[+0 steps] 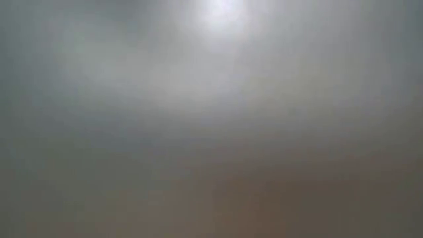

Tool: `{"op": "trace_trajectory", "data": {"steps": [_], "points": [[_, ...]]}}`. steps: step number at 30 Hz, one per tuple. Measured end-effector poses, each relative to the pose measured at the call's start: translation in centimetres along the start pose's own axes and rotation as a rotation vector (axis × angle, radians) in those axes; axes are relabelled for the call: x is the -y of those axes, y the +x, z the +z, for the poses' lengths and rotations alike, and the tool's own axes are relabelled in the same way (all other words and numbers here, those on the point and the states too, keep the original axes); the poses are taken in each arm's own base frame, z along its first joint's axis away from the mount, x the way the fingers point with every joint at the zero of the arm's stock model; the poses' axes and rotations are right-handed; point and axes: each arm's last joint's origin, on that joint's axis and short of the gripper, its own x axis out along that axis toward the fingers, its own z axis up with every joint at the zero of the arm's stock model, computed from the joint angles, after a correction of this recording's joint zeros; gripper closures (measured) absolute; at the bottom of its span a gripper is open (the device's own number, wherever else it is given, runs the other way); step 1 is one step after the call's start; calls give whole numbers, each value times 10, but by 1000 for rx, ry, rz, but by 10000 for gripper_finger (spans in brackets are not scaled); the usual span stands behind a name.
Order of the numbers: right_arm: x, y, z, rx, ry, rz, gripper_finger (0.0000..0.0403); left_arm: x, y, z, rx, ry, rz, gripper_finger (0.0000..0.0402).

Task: Sort silverware by color (type)
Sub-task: Put the black spoon into the orange bin, then put the orange fork into the transparent bin

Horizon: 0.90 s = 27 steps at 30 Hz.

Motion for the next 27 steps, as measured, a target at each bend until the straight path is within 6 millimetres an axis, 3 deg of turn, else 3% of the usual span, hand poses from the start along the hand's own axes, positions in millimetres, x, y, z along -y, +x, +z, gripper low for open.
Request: {"op": "trace_trajectory", "data": {"steps": [7,13,20,27], "points": [[-11,29,-8,-109,7,-69,394,0,0,1,4,-5,-3,242],[-15,41,-5,-155,58,-89,377,1,0,1,-11,-6,-30,242],[-20,36,-2,-145,105,-71,316,4,0,-2,-80,3,-120,242],[-34,10,8,-117,84,-101,267,4,1,-2,-93,26,-139,242]]}}
